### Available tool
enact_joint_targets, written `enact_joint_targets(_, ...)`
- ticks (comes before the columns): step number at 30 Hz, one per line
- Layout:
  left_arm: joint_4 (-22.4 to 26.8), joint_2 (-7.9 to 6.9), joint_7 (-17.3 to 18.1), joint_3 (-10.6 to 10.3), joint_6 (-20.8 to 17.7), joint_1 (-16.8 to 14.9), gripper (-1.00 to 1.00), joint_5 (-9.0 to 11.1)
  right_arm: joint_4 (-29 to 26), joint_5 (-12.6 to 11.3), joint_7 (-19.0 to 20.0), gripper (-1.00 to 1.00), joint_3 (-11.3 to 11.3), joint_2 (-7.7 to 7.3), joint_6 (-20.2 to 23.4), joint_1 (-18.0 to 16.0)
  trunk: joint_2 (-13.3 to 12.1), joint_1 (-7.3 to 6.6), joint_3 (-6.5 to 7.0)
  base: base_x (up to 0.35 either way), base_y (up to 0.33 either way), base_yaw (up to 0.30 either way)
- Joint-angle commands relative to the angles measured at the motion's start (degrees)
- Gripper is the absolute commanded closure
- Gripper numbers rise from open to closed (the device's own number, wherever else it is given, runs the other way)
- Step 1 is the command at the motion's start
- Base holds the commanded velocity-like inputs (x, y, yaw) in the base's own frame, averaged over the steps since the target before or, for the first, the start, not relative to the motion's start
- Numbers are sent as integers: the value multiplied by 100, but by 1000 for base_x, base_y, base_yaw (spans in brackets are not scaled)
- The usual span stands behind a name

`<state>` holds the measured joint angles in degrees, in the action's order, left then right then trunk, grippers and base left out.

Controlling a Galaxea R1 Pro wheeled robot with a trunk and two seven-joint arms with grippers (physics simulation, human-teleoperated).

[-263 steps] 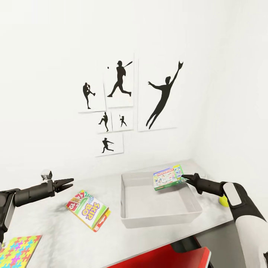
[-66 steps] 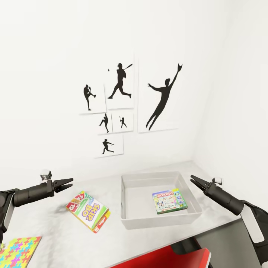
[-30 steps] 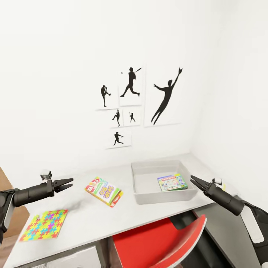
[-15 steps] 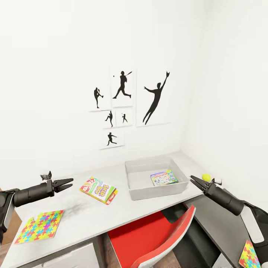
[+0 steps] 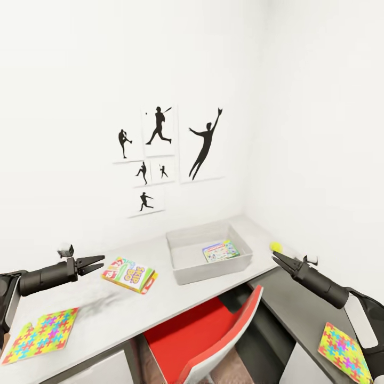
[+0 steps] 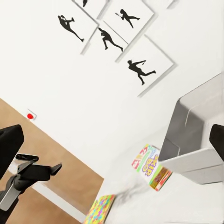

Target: Put all the toys in the child's room - the three board games (two on the bed and one on the table), the two jigsaw puzzles on the table, and the tennis ball on the table - inside the toy box on the table in the child's room.

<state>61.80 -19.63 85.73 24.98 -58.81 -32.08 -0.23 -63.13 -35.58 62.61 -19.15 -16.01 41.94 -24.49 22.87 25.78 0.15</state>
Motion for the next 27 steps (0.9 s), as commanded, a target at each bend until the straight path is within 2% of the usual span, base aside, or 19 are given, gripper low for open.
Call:
enact_joint_targets(1,-1,-3,22,3,-60,0,-100,-4,3,-22,4,-100,-1,1,36,-3,5,1,4,-201,133,-212)
enact_joint_targets(15,-1,-6,23,19,-60,0,-100,-4,3,-26,4,-100,-1,5,27,-5,5,1,106,-235,158,-211)
enact_joint_targets(27,-1,-6,23,24,-60,3,-100,-4,10,-35,5,-100,-1,11,25,-3,5,1,123,-252,160,-93)
